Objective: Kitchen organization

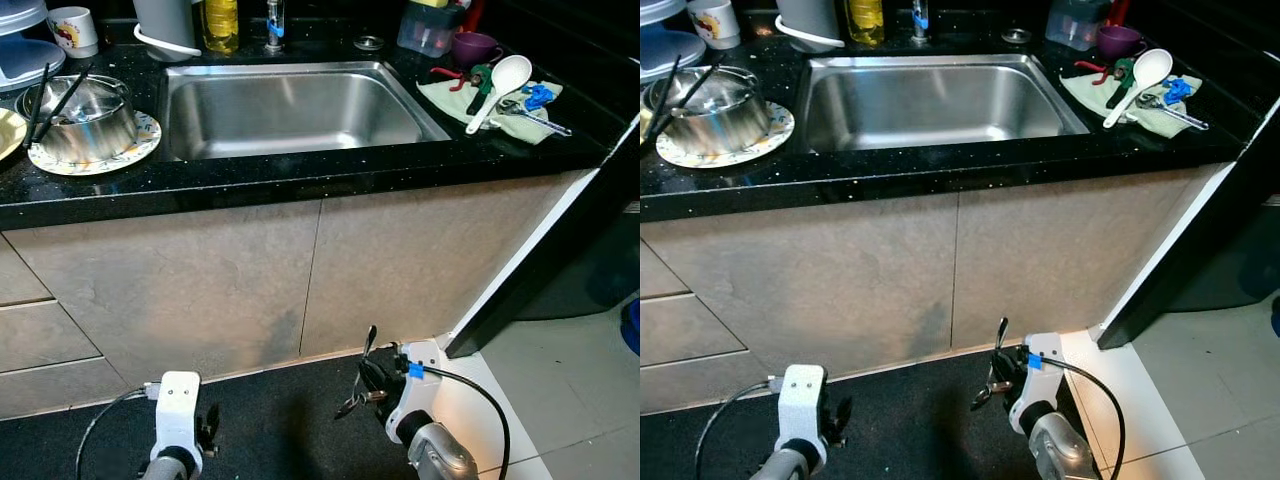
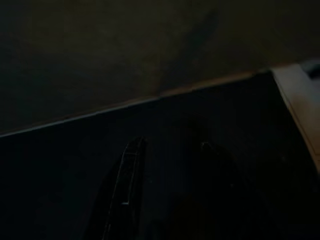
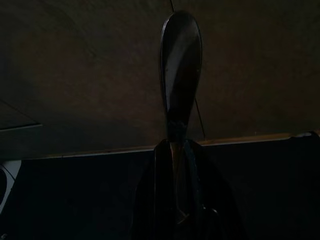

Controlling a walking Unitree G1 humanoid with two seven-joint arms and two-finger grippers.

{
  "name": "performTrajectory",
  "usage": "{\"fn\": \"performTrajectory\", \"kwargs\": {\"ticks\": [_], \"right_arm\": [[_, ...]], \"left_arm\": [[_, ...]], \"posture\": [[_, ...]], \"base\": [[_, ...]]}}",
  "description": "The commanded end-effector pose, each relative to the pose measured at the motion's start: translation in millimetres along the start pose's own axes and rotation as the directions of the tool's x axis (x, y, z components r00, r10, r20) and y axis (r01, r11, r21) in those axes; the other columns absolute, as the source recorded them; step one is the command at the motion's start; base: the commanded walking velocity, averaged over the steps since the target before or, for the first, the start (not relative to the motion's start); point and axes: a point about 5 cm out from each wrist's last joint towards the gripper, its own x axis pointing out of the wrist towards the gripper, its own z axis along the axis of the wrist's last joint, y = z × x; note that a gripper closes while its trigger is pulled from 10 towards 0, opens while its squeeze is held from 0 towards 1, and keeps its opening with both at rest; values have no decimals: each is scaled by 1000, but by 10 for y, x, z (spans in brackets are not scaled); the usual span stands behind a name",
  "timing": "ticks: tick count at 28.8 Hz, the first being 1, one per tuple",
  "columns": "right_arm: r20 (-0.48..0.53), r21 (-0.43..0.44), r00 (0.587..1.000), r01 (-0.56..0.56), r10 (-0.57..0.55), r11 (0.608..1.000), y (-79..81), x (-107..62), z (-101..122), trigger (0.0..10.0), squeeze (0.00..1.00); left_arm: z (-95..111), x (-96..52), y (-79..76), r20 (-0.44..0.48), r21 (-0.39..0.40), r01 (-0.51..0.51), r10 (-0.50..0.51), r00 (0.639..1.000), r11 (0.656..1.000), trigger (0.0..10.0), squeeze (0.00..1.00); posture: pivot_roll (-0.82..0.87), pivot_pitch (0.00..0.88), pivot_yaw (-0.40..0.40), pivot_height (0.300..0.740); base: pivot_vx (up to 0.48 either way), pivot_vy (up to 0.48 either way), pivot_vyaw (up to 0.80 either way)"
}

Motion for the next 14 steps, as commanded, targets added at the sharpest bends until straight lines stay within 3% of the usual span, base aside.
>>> {"fn": "performTrajectory", "kwargs": {"ticks": [1, 6, 8, 12, 14], "right_arm": [[-9, 8, 1000, -8, 8, 1000, 18, -36, -27, 10000, 0], [129, 66, 987, -105, 96, 992, 166, 4, 273, 10000, 0], [221, 65, 972, -96, 79, 993, 162, 38, 487, 10000, 0], [296, 88, 954, -78, 48, 993, 144, 73, 680, 10000, 0], [401, 79, 916, -53, 17, 995, 114, 123, 1016, 10000, 0]], "left_arm": [[-18, -30, -94, 1, 14, 27, -27, 1000, 1000, 10000, 0], [461, 60, -176, 200, 53, 14, -25, 980, 998, 10000, 0], [716, 113, -174, 271, 68, 8, -26, 962, 998, 10000, 0], [926, 148, -156, 325, 80, 2, -28, 945, 997, 10000, 0], [1210, 200, -46, 386, 135, -67, 10, 923, 989, 10000, 0]], "posture": [[-76, 186, -48, 740], [-74, 178, -43, 740], [-69, 175, -41, 740], [-68, 173, -41, 740], [-68, 168, -36, 740]], "base": [[0, 0, 0], [0, 0, 0], [0, 0, 0], [0, 0, 0], [0, 0, 0]]}}
